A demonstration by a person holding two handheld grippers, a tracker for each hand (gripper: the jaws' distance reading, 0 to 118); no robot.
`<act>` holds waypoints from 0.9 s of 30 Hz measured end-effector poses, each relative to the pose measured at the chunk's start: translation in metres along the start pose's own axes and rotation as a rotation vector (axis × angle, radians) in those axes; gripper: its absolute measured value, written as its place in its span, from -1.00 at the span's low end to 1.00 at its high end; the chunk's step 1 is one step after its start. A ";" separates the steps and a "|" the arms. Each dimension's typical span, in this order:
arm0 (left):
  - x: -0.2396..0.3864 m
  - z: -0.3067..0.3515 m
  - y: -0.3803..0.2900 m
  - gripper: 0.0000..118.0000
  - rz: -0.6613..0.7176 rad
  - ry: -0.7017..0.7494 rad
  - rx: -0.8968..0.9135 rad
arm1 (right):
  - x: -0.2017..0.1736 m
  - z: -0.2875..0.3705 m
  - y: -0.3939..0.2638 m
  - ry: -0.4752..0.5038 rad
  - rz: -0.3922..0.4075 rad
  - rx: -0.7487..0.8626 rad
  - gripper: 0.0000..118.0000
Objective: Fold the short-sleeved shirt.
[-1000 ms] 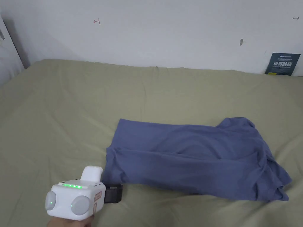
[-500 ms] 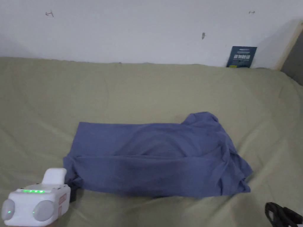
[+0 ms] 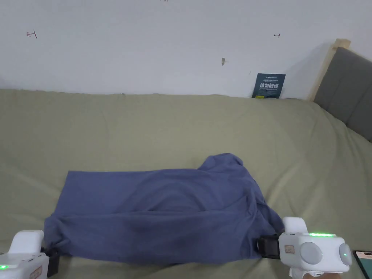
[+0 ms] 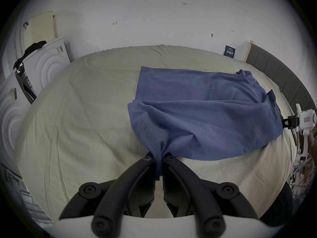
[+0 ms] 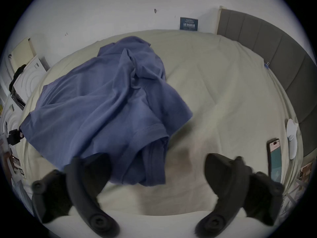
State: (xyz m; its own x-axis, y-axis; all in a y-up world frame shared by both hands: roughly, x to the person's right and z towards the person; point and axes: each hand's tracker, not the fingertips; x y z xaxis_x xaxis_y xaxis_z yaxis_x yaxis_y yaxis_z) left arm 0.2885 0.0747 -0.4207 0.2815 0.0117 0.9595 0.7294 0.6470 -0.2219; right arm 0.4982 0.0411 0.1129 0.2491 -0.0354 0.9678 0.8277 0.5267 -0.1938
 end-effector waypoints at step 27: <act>-0.022 0.119 -0.017 -0.96 0.061 -0.090 0.047 | -0.002 0.160 -0.034 0.135 0.110 0.102 -0.86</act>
State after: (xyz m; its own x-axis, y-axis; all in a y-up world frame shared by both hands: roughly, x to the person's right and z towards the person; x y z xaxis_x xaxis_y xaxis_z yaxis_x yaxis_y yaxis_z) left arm 0.1959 0.1537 -0.4173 0.2656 0.1191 0.9567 0.6824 0.6777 -0.2738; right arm 0.3892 0.1589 0.1436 0.4059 -0.0829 0.9101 0.7384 0.6165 -0.2732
